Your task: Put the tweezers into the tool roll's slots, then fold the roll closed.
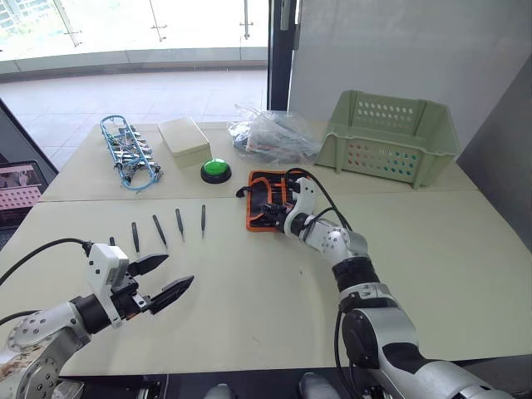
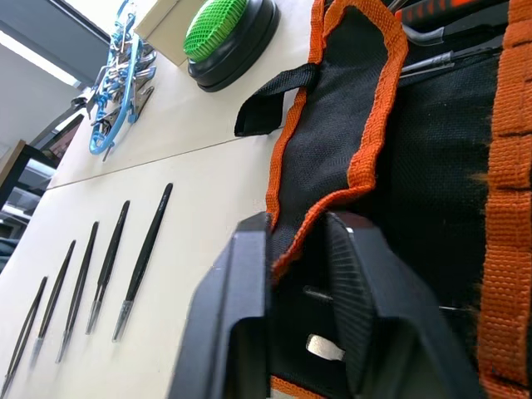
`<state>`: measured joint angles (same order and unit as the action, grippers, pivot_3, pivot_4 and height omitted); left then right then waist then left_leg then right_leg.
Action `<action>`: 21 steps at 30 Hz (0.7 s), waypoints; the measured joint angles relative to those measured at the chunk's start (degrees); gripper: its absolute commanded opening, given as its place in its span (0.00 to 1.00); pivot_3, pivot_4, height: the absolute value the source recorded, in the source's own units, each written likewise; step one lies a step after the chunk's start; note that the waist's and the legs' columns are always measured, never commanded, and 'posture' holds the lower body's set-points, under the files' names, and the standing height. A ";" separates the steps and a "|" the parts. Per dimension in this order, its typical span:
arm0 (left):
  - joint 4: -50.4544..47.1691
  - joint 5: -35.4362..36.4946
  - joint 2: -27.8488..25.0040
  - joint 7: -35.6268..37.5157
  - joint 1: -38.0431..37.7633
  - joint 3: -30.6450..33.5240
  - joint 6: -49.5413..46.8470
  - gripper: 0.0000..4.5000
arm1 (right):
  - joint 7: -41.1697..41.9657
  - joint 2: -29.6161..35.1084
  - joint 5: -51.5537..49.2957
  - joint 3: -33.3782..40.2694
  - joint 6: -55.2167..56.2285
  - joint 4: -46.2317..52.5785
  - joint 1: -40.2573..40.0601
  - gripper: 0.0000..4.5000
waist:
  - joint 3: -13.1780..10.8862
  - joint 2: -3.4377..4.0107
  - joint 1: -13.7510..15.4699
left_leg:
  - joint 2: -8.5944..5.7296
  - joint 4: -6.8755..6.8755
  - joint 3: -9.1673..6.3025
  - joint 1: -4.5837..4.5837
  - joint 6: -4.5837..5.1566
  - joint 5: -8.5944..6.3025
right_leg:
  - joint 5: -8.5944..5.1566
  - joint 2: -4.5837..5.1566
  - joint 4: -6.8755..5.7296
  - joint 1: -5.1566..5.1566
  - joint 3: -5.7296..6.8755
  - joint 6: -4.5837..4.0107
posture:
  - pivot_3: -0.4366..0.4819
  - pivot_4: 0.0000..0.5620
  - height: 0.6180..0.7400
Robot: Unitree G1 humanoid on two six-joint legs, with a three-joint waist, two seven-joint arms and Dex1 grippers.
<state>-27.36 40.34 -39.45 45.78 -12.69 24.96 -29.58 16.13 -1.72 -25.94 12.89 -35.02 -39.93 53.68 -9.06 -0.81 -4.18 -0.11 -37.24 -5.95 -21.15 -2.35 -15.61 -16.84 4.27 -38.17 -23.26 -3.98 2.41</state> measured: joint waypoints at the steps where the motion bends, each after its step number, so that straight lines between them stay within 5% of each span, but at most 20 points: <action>1: 0.57 -0.03 -0.01 0.10 0.19 0.00 0.44 1.00 | 0.00 -0.01 0.00 0.11 0.00 -0.09 0.00 0.01 | 0.00 0.00 0.00 | 0.00 0.00 0.00 0.00 0.00 0.00 | 0.00 0.00 0.00 0.00 0.00 0.00 | 0.48 0.27 1.00; 11: 1.86 -0.65 -0.44 0.87 0.88 -0.04 1.05 1.00 | 0.12 0.46 -0.08 0.69 -0.89 1.15 -0.74 0.01 | 0.00 0.00 0.01 | -0.01 0.00 0.00 0.00 0.00 0.00 | 0.00 0.01 0.00 0.00 0.00 0.00 | 0.48 0.27 1.00; 21: 6.36 -8.65 -2.09 2.63 7.02 -7.27 5.55 1.00 | 3.86 5.89 -2.57 -3.88 -18.32 22.91 -11.60 0.01 | 0.00 0.00 0.12 | 0.00 0.00 -0.03 -0.02 0.00 0.00 | 0.00 -0.01 0.02 -0.01 0.03 0.00 | 0.48 0.27 1.00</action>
<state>-21.00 31.69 -41.55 48.41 -5.67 17.69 -24.02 19.99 4.17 -28.52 9.01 -53.34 -17.02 42.08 -9.06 -0.81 -4.06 -0.11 -37.24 -5.98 -21.17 -2.35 -15.61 -16.84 4.26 -38.15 -23.27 -3.95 2.41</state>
